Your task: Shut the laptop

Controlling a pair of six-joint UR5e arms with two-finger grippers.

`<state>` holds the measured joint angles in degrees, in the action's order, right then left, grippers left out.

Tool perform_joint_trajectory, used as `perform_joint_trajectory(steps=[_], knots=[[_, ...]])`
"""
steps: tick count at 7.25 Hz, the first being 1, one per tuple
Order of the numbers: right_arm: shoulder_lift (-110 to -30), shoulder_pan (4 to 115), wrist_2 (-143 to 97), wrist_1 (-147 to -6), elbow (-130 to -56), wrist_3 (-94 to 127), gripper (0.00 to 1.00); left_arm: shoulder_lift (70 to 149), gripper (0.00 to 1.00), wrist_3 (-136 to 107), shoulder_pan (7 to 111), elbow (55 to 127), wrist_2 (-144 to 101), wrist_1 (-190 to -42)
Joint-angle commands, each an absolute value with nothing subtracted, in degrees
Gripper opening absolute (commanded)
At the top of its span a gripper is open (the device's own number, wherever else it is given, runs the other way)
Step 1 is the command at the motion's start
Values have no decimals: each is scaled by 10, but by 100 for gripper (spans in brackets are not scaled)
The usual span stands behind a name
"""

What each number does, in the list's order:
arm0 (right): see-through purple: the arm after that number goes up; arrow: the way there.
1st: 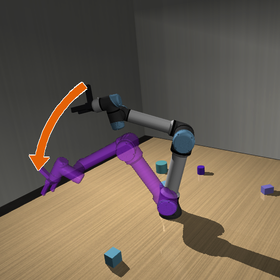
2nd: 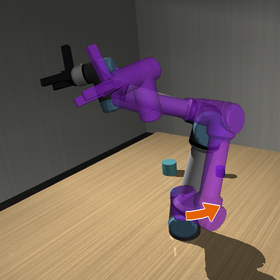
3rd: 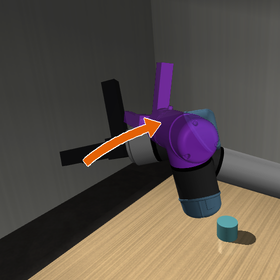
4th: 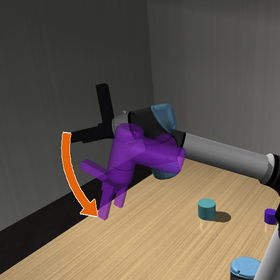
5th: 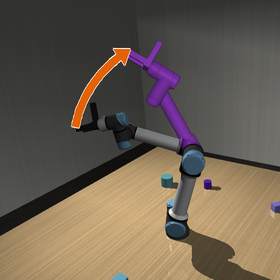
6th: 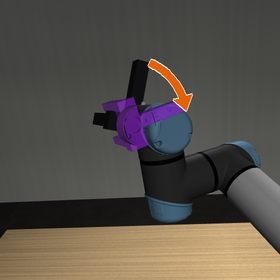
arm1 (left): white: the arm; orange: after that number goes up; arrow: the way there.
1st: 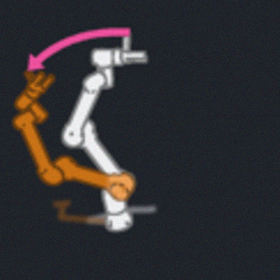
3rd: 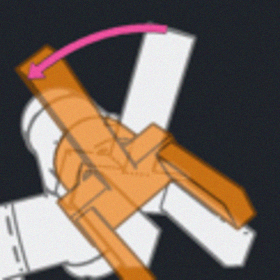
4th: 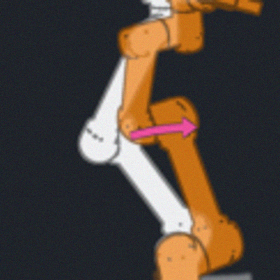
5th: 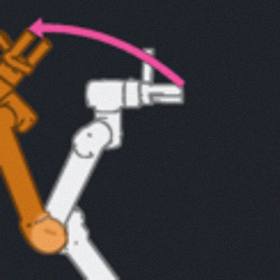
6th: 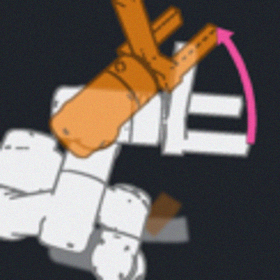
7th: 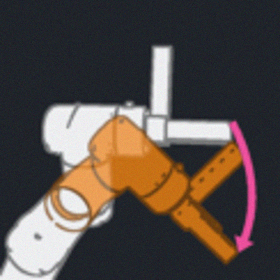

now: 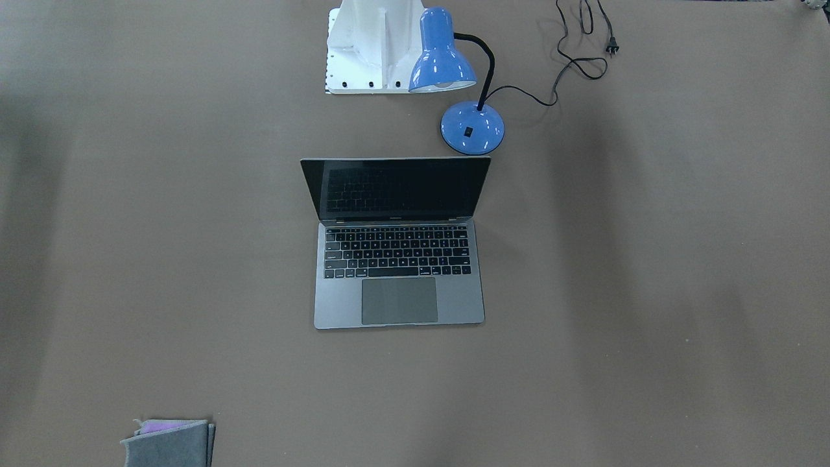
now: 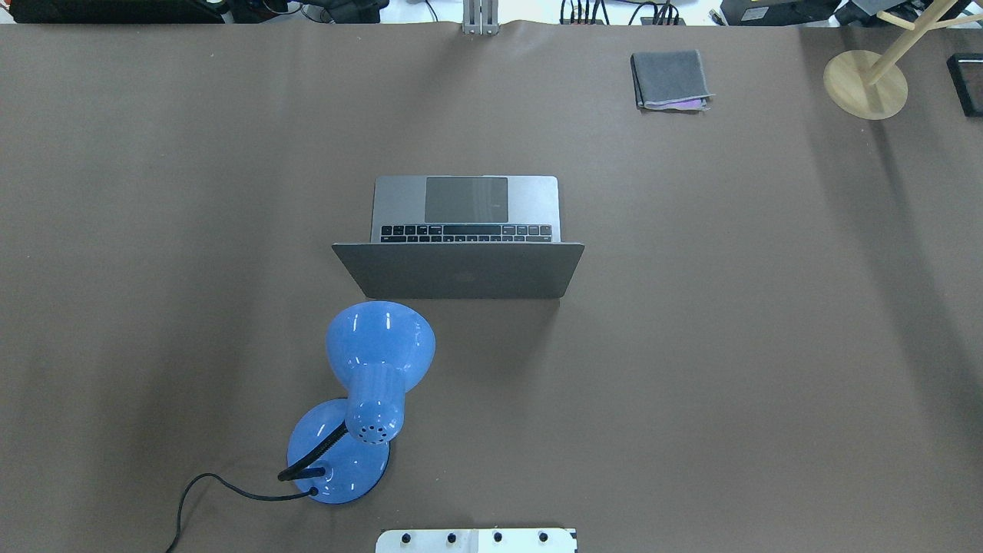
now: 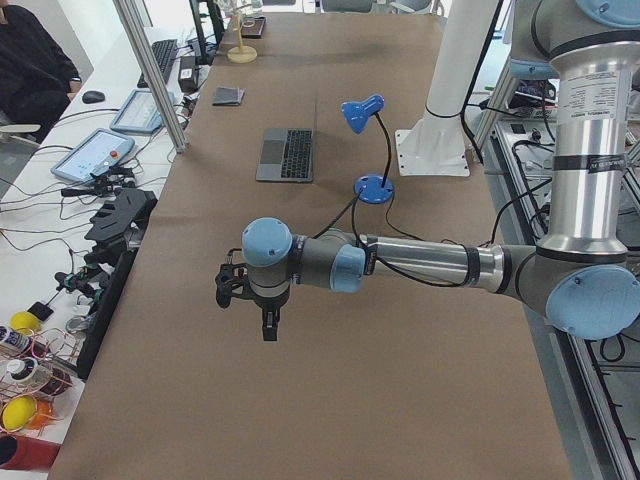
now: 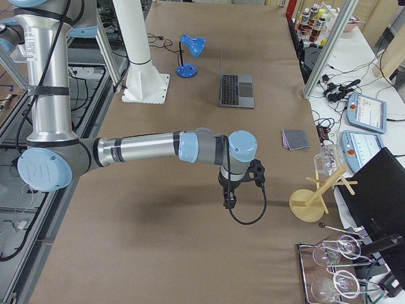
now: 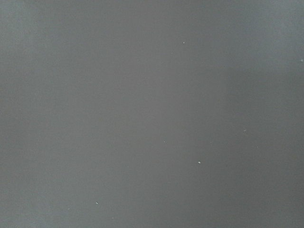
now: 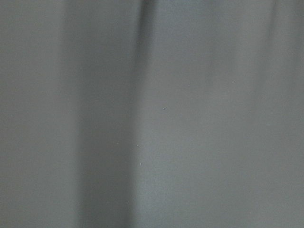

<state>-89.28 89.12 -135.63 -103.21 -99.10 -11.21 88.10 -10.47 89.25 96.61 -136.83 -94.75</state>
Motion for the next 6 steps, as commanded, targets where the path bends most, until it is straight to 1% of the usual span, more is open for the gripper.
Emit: perform_joint_trajectory(steps=[1, 2, 3, 4, 6], knots=[[-862, 885, -1360, -1031, -981, -99, 100, 908, 98, -111, 891, 969, -1363, -943], [-822, 865, -1357, -1031, -980, -22, 100, 924, 98, -112, 889, 969, -1363, -943], [-810, 847, -1359, -1018, -992, 28, 100, 945, 98, -152, 879, 970, -1364, -945], [-785, 817, -1365, -1007, -988, 38, 100, 976, 98, -201, 842, 977, -1368, -945], [-725, 759, -1389, -1006, -992, 151, 100, 1049, 98, -339, 733, 988, -1368, -945]])
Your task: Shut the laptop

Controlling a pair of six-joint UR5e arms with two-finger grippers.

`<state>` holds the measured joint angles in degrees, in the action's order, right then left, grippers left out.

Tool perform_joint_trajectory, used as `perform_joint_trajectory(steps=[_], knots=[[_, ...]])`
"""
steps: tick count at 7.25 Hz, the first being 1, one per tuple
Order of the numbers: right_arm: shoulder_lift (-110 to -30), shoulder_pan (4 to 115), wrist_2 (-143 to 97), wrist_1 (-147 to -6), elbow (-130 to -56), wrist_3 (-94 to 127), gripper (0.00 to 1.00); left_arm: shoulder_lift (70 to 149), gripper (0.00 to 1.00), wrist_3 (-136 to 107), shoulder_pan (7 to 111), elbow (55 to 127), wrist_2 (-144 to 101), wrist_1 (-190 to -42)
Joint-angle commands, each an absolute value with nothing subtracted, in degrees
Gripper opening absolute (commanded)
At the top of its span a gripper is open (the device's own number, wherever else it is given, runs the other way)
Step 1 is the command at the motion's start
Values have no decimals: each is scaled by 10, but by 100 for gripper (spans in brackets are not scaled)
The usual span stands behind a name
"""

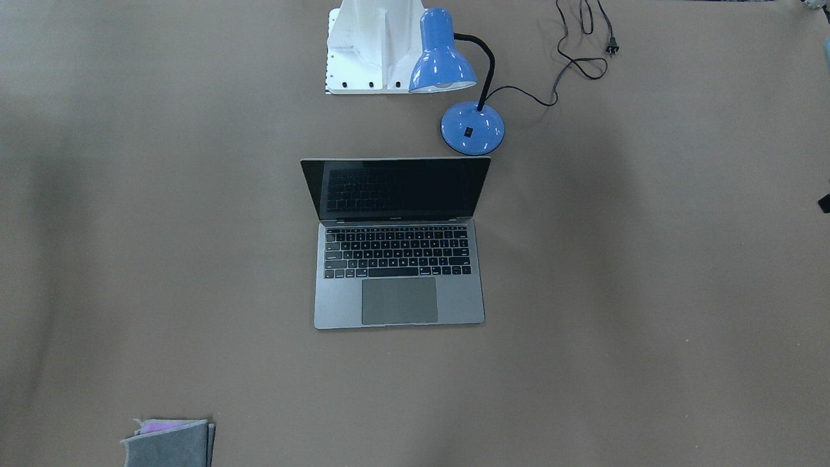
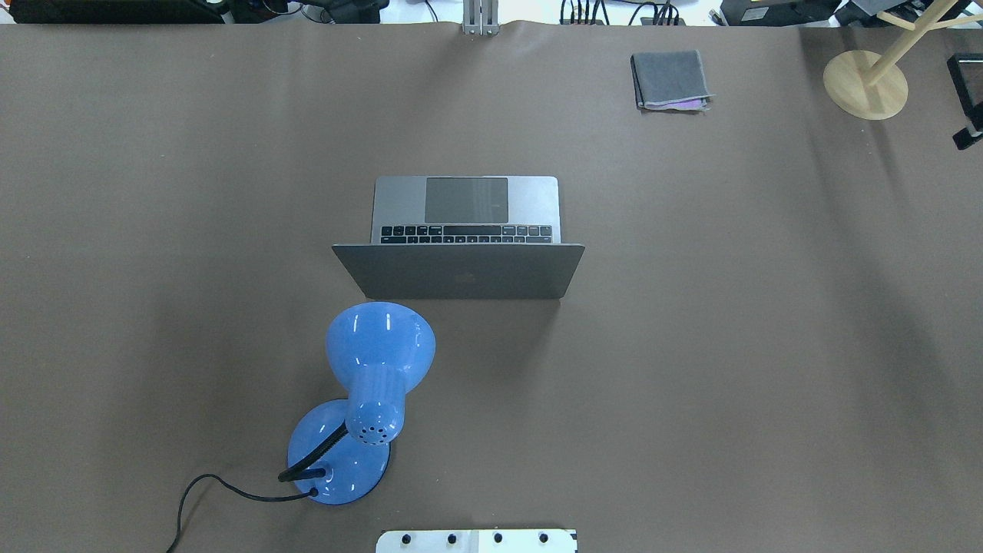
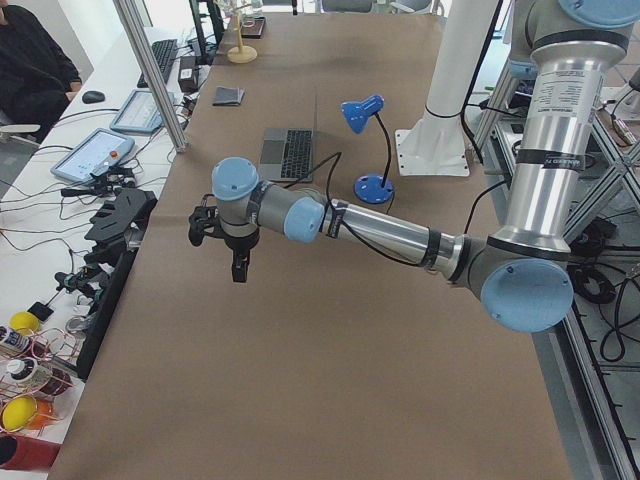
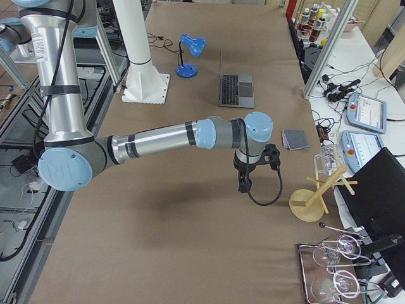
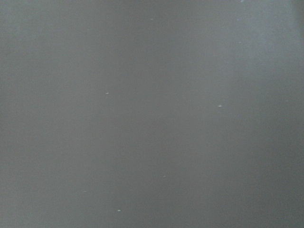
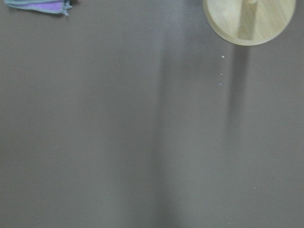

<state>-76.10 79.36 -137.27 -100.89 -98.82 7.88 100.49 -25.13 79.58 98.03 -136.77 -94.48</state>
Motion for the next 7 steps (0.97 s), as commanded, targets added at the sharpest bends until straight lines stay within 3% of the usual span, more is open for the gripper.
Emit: perform_joint_trajectory(steps=[1, 3, 4, 5, 7], knots=[[-709, 733, -1422, -1005, -1002, 211, 100, 1067, 98, -432, 689, 1016, -1368, -947], [-700, 644, -1432, -952, -1052, 376, 98, 1071, 98, -566, 597, 1058, -1363, -990], [-706, 616, -1432, -876, -1065, 475, 77, 1066, 91, -623, 569, 1057, -1362, -1048], [-721, 585, -1428, -806, -1081, 546, 43, 1065, 68, -643, 547, 1062, -1362, -1066], [-751, 550, -1433, -763, -1088, 558, 21, 1056, 22, -653, 513, 1083, -1361, -1066]])
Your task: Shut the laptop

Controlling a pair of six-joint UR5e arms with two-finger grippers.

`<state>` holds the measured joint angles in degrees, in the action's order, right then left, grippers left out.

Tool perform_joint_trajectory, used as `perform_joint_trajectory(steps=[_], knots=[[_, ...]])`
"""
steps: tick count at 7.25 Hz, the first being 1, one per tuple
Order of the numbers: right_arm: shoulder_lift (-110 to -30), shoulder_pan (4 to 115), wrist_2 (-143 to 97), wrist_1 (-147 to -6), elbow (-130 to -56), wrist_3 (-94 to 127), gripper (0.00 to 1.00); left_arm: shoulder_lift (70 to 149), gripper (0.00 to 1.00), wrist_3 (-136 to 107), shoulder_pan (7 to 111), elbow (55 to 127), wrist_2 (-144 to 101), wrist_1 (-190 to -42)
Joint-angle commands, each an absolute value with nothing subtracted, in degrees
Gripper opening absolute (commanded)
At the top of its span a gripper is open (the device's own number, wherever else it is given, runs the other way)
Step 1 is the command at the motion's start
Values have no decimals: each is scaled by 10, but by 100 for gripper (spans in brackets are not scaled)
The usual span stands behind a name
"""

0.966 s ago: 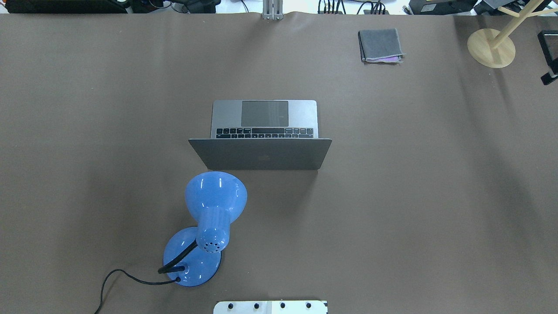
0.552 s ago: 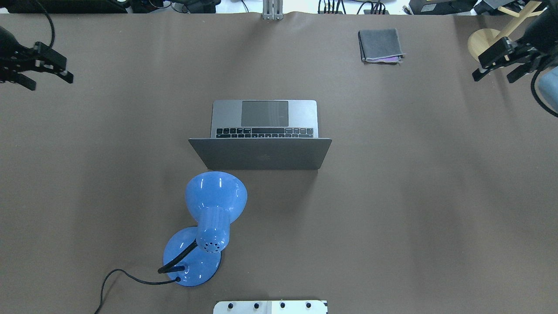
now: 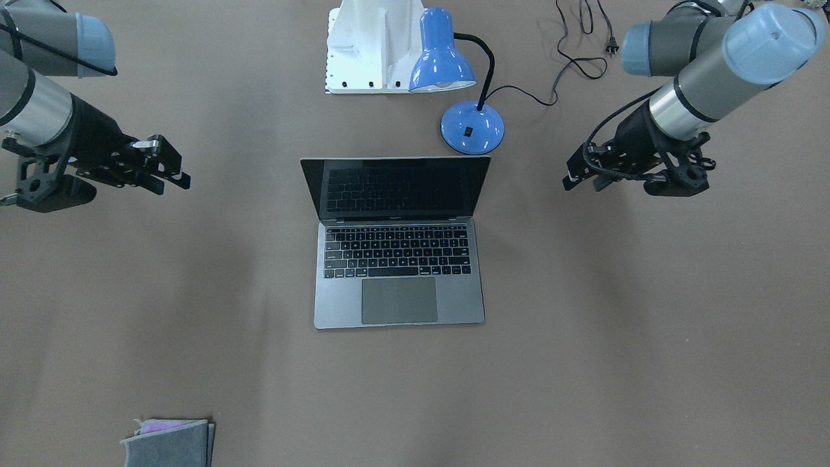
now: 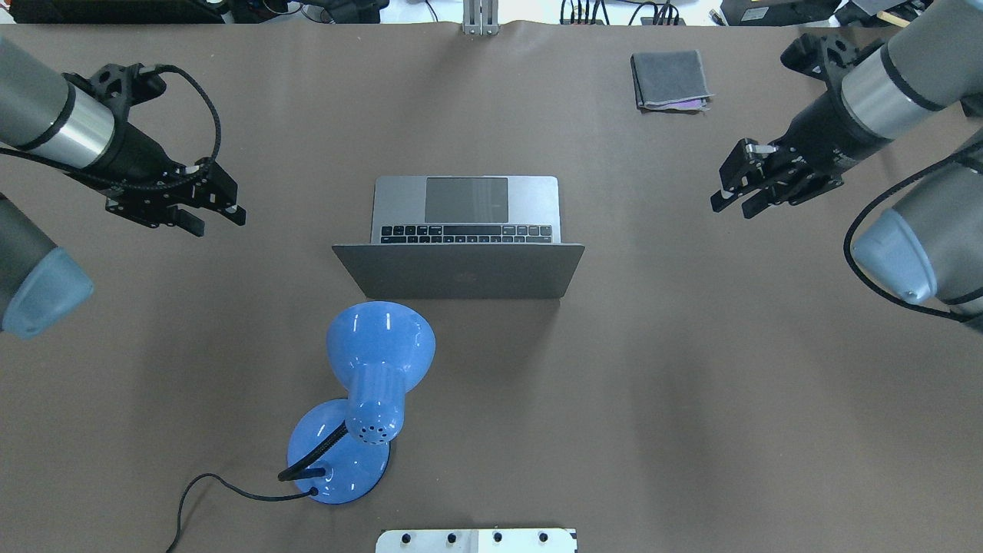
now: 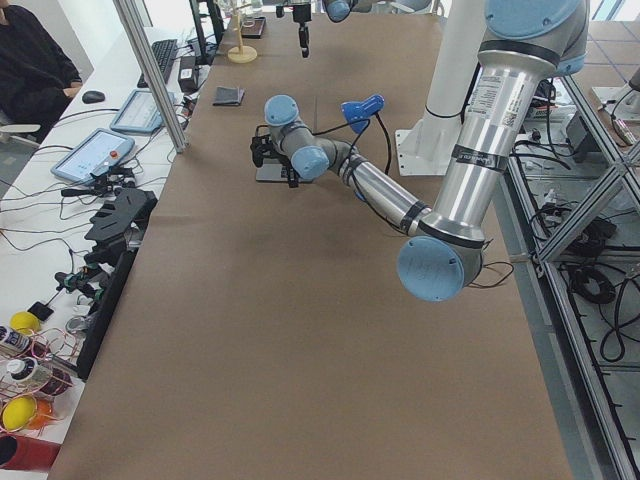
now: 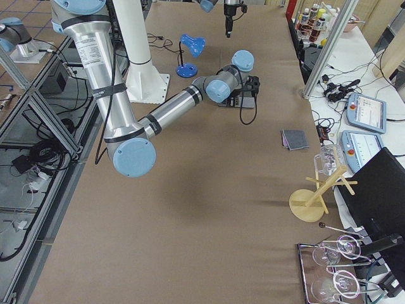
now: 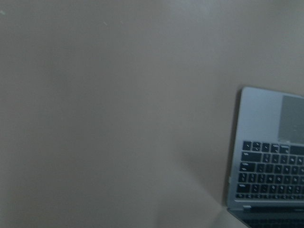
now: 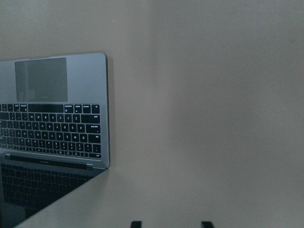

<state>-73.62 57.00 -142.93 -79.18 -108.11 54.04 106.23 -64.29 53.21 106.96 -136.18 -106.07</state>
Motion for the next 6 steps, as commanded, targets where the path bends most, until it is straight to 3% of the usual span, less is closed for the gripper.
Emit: perform_joint_trajectory(steps=[1, 3, 6], knots=[[-772, 535, -1433, -763, -1120, 558, 0, 1053, 0, -653, 503, 1090, -1362, -1065], [-800, 488, -1430, -763, -1164, 567, 0, 1053, 0, -654, 459, 1099, -1362, -1064], [-754, 372, -1347, -763, -1172, 661, 0, 1061, 0, -697, 419, 1100, -1361, -1066]])
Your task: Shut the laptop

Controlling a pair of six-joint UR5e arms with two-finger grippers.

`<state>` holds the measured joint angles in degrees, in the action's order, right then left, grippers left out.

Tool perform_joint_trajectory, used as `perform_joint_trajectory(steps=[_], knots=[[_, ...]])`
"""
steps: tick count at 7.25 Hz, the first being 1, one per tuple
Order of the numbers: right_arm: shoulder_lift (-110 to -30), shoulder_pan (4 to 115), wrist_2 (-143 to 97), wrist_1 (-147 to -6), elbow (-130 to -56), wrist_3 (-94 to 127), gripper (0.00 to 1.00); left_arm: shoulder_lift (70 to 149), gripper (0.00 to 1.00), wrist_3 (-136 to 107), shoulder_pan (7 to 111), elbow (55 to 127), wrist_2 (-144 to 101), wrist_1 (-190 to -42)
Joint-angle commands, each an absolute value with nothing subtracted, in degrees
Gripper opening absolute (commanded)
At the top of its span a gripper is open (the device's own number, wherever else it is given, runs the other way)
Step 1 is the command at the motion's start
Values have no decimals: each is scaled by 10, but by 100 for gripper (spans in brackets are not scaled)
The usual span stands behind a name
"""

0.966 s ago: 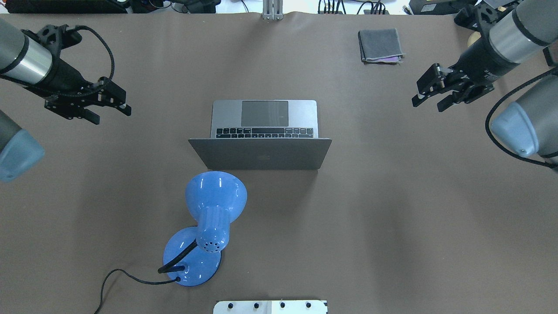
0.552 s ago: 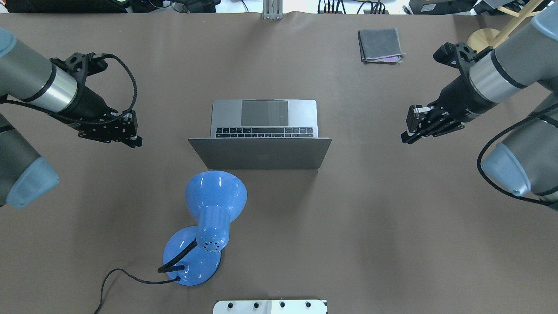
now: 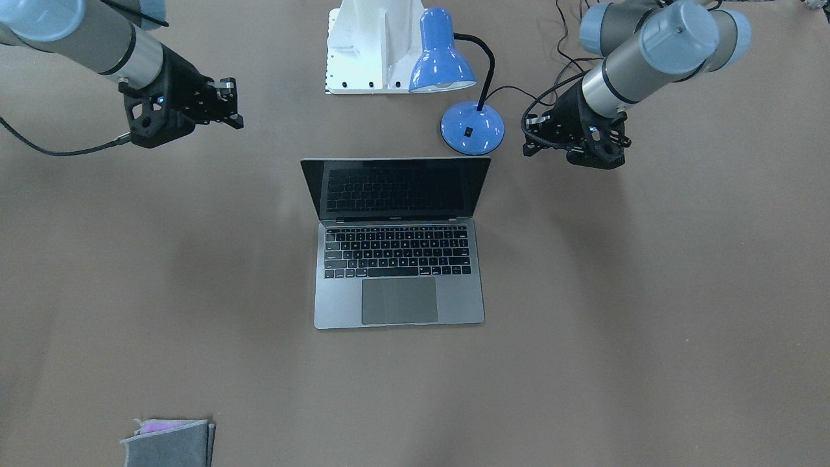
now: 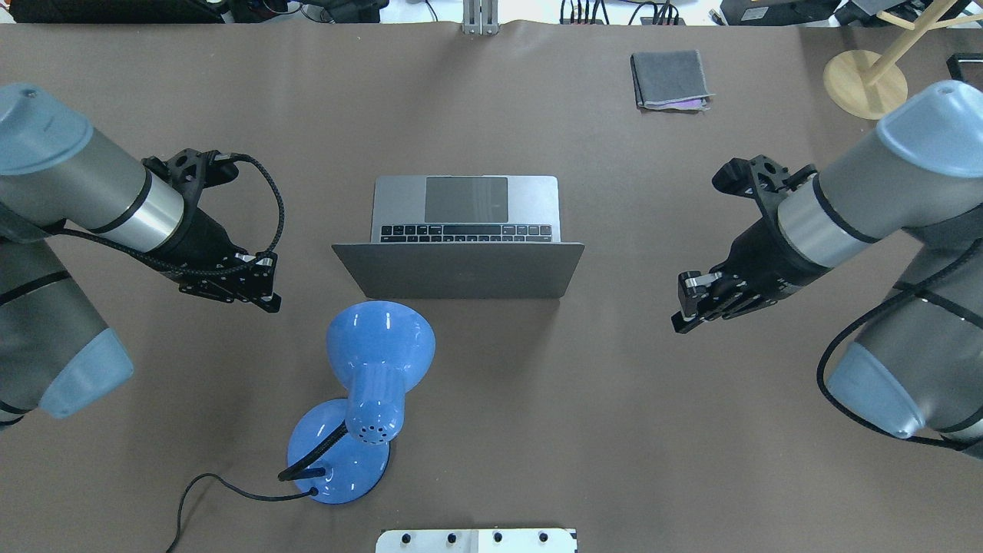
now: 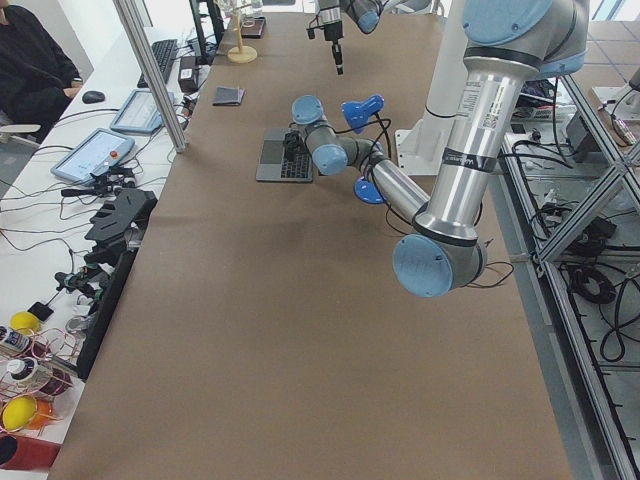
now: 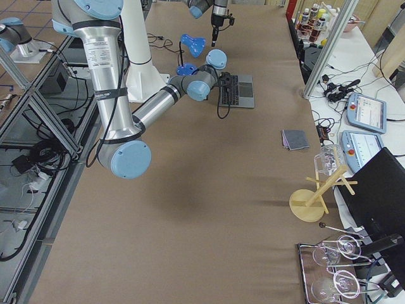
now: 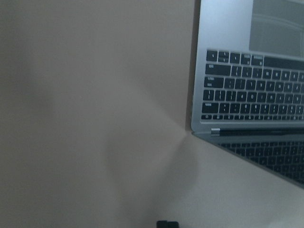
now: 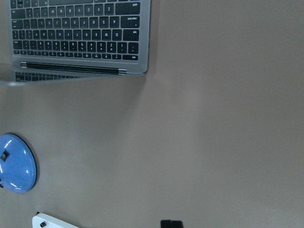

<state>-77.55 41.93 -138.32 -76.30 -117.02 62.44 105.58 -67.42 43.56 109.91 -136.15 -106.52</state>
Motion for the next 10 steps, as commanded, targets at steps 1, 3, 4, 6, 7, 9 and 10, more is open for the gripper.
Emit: perform_joint_trajectory(steps=[1, 3, 4, 6, 7, 9, 10], knots=[[-728, 332, -1300, -764, -1170, 700, 0, 1070, 0, -717, 408, 1095, -1361, -1066], [-687, 302, -1257, -765, -1151, 712, 0, 1099, 0, -756, 395, 1086, -1352, -1065], [-684, 308, -1256, -765, -1148, 711, 0, 1126, 0, -768, 389, 1070, -1347, -1064], [-672, 333, -1257, -765, -1136, 705, 0, 1171, 0, -806, 377, 1047, -1346, -1064], [-655, 340, -1257, -765, -1118, 704, 0, 1171, 0, -807, 377, 1047, -1346, -1064], [-607, 351, -1256, -765, -1078, 707, 0, 1186, 0, -809, 377, 1044, -1347, -1063], [-590, 357, -1255, -764, -1060, 706, 0, 1194, 0, -808, 379, 1042, -1333, -1065]])
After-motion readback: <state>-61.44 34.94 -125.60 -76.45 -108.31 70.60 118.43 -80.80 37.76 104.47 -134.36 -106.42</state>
